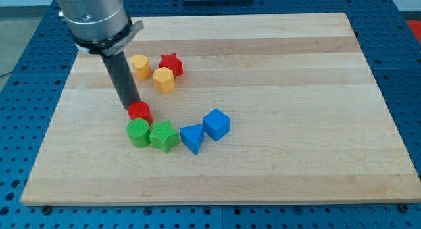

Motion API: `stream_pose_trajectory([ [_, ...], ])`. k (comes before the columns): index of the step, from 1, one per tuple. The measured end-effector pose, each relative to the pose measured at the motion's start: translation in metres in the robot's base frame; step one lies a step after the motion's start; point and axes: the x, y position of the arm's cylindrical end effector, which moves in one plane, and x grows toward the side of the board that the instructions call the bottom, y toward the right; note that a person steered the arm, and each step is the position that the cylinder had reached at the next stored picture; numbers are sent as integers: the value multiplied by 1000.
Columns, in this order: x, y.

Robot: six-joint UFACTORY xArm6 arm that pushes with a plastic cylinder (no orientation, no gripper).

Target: Push the yellow hexagon to the bottom right of the red star

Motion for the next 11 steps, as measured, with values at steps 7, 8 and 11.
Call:
stream_pose_trajectory([
  [7, 30, -147],
  [8, 101, -140],
  [11, 101, -44],
])
